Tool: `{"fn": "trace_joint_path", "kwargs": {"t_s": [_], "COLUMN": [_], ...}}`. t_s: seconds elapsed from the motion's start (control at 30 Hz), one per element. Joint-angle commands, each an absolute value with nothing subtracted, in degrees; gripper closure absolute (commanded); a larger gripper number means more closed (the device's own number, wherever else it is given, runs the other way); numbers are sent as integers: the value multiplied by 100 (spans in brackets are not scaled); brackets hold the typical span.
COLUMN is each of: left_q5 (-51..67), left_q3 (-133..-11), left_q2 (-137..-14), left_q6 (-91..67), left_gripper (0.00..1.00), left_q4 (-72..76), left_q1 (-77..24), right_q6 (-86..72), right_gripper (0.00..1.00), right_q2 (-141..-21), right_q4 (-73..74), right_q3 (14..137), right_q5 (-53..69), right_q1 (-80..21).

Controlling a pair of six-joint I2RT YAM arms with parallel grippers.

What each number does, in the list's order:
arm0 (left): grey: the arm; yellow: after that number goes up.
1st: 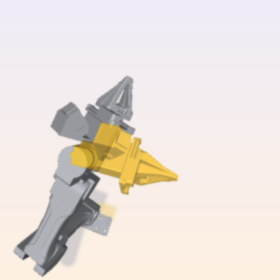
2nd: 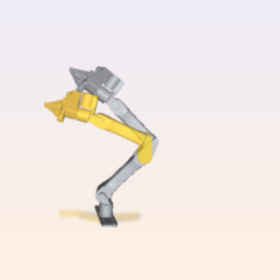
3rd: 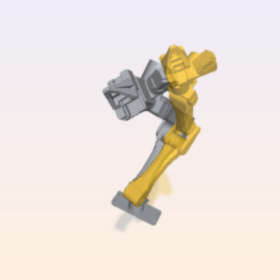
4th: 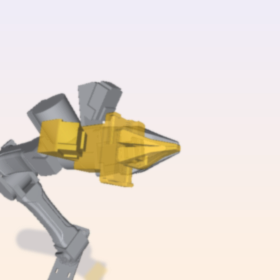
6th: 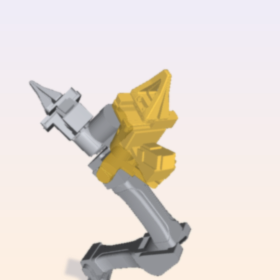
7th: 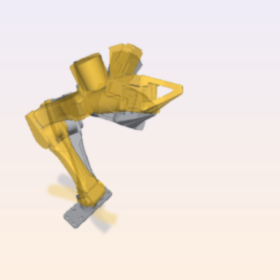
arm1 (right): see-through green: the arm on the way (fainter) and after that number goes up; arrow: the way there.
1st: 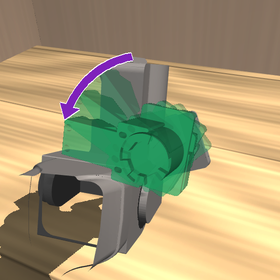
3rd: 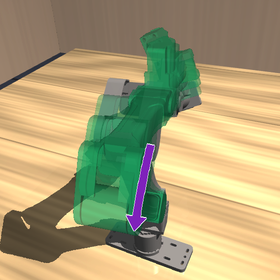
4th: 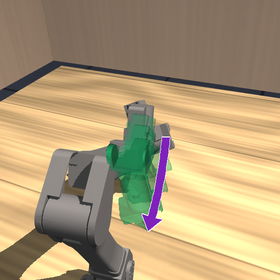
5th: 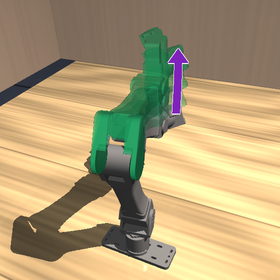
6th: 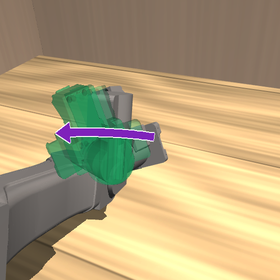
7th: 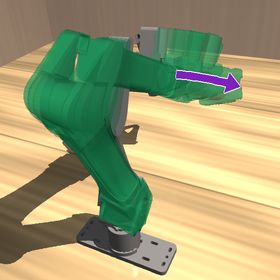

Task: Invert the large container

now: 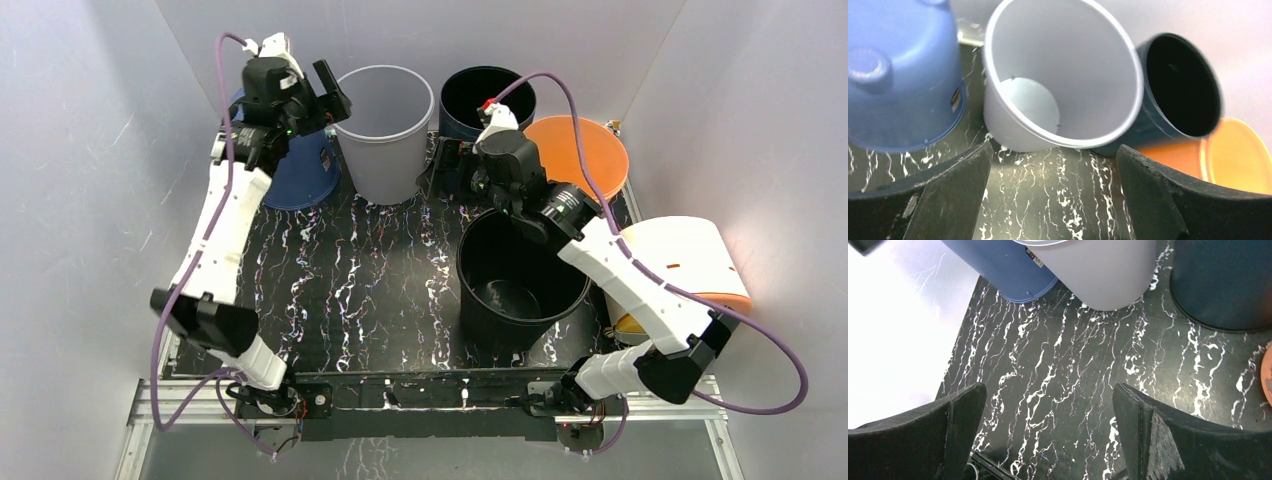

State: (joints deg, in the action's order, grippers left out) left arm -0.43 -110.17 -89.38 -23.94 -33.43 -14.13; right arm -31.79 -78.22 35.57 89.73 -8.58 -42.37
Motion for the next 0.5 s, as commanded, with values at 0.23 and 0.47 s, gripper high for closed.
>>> {"fn": "trace_joint_path", "kwargs": {"t_s": [0.23, 0.47], "left_q5": [-1079, -1518], "left_q3": [-10724, -10149], "left_q2": [-9814, -9823], "left_q6": [-4123, -4571], "left_gripper": [3, 5], "left_q4": [-2712, -2295], "left_q1": [-1485, -1485], "right_q6": [-3605, -3731], "right_gripper": [2, 2], "right_q2": [-6889, -6937], "right_q4": [3437, 3543], "right_q3": [8495, 8408], "right_q5": [-1583, -1356], "right_q1": [-4241, -4245]}}
